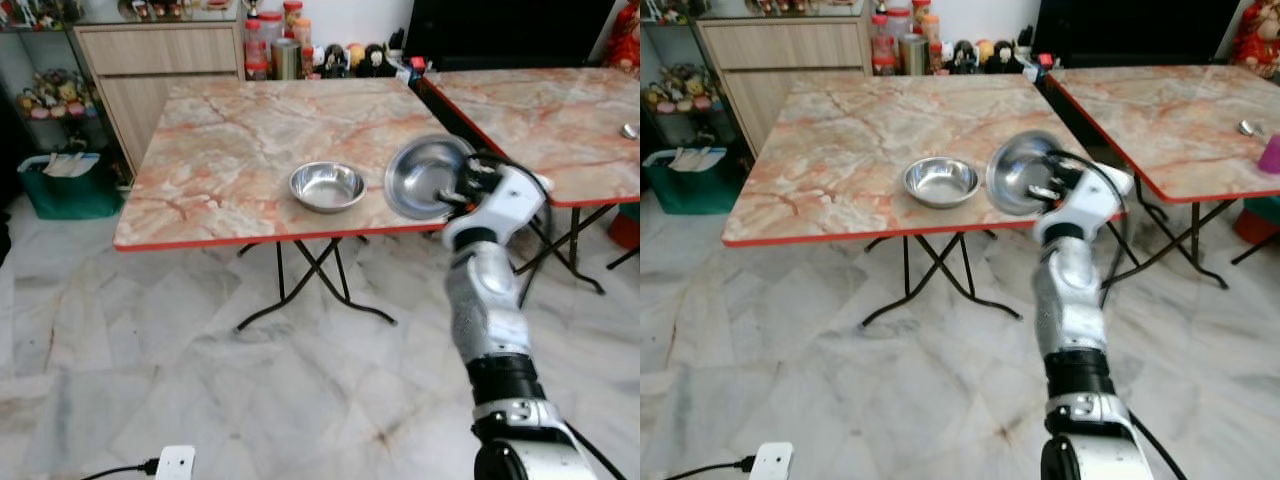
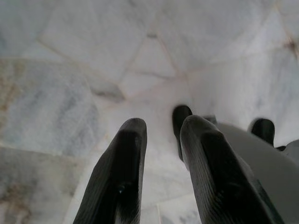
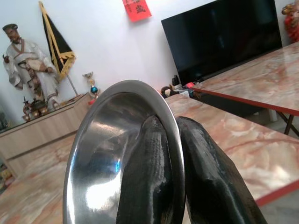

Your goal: Setting the table

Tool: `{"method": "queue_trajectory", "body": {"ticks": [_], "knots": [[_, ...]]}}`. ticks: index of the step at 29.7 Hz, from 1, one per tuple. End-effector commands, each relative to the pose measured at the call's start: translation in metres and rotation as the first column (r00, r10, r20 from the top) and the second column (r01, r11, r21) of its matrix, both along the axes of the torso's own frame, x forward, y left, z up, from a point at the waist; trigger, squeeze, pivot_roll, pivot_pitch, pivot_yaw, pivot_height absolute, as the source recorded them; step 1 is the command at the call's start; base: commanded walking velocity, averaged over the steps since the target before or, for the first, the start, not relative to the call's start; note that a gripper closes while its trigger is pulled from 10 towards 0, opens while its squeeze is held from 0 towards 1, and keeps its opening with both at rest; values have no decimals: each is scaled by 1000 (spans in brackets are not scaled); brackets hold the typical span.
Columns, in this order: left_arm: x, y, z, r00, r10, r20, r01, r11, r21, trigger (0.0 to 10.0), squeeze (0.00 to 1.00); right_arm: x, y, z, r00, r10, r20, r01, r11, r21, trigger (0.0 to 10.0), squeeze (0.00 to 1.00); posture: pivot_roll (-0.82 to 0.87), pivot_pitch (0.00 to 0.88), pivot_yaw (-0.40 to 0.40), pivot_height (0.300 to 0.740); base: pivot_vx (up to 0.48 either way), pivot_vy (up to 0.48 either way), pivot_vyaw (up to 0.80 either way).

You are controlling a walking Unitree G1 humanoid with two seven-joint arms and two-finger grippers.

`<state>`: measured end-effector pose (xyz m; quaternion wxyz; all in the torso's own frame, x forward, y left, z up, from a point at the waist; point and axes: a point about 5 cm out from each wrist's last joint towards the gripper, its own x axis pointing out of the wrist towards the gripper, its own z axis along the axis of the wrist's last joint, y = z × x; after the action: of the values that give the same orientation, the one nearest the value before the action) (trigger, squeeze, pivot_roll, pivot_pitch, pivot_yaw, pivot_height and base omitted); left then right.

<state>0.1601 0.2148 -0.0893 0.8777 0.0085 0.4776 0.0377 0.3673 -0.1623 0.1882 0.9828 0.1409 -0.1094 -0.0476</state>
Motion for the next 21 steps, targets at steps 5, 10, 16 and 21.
{"method": "queue_trajectory", "body": {"ticks": [5,10,16,21], "knots": [[-2,-4,-2,1000,-8,-15,8,1000,-6,10000,0,-1,-8,10,999,-19,48,20,1000,-15,10000,0,28,0,-5,732,406,0,695],[-1,-4,-2,1000,-5,-14,5,1000,-7,10000,0,0,-9,9,999,-20,36,20,1000,0,10000,0,30,0,-6,732,409,0,80],[-1,-4,-2,1000,-5,-14,5,1000,-8,10000,0,-1,-8,11,999,-12,48,13,1000,-28,10000,0,28,0,-7,732,406,0,133],[-1,-5,-2,1000,-5,-14,5,1000,-9,10000,0,0,-8,8,999,-9,39,9,1000,0,10000,0,29,0,-8,732,406,0,480]]}}
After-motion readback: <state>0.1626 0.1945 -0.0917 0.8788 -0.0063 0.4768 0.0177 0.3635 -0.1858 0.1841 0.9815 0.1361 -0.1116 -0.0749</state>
